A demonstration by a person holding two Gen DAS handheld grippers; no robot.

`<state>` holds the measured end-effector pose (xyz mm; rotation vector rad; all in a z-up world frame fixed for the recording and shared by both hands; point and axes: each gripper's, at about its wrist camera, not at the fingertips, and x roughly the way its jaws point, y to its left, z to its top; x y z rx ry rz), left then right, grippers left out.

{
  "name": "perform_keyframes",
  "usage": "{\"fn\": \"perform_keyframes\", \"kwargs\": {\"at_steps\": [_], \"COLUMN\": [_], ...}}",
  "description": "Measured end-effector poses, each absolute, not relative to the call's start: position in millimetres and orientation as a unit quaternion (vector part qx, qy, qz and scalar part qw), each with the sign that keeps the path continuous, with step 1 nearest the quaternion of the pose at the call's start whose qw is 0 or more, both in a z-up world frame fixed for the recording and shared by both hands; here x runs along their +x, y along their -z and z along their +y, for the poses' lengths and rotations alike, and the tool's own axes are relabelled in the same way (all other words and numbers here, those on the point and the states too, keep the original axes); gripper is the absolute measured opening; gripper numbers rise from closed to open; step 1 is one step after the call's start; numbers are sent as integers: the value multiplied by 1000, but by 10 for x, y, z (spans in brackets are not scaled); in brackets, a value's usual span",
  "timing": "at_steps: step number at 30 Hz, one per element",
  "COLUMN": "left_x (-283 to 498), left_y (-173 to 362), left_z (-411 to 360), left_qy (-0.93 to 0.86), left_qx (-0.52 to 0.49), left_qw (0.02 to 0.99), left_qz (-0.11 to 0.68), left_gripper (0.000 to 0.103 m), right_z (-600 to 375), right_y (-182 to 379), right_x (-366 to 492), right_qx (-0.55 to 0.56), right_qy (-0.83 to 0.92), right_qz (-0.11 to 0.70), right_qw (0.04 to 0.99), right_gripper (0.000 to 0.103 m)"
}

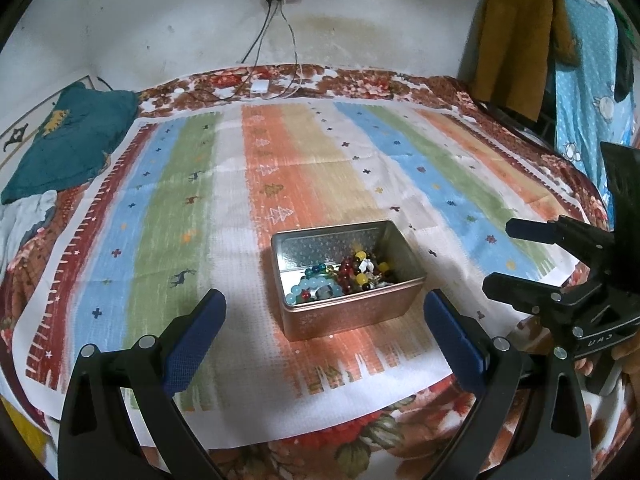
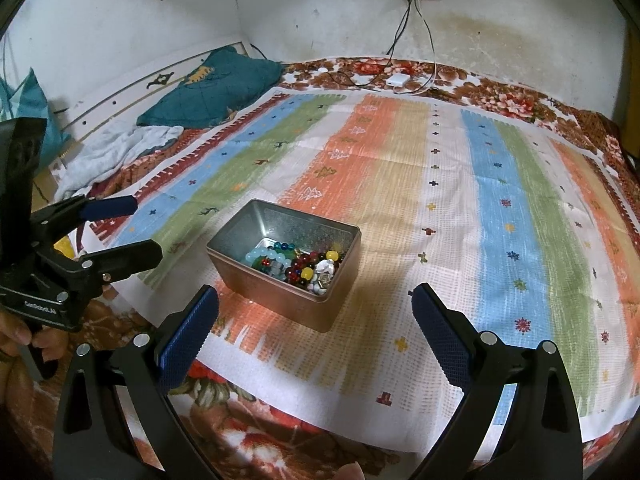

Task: Organize jewelry

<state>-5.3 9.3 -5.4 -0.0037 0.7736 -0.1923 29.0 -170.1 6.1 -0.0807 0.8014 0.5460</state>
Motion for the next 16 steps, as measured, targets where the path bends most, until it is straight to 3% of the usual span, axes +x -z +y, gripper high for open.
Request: {"fn": "perform_keyframes", "kwargs": {"at_steps": [16], "left_x": [-34], "left_y": [121], "left_z": [90], "left_qy": [98], "left_qx": [-3], "left_qw": [915], "left_qz": [390], "left_gripper": [97], "right_z": [-1698], "right_y": [-62], "right_x": [288], "right_qx": [-40], "right_qy": [-262], "right_qz": [385], "right_qw": [884], "right_gripper": [98]}}
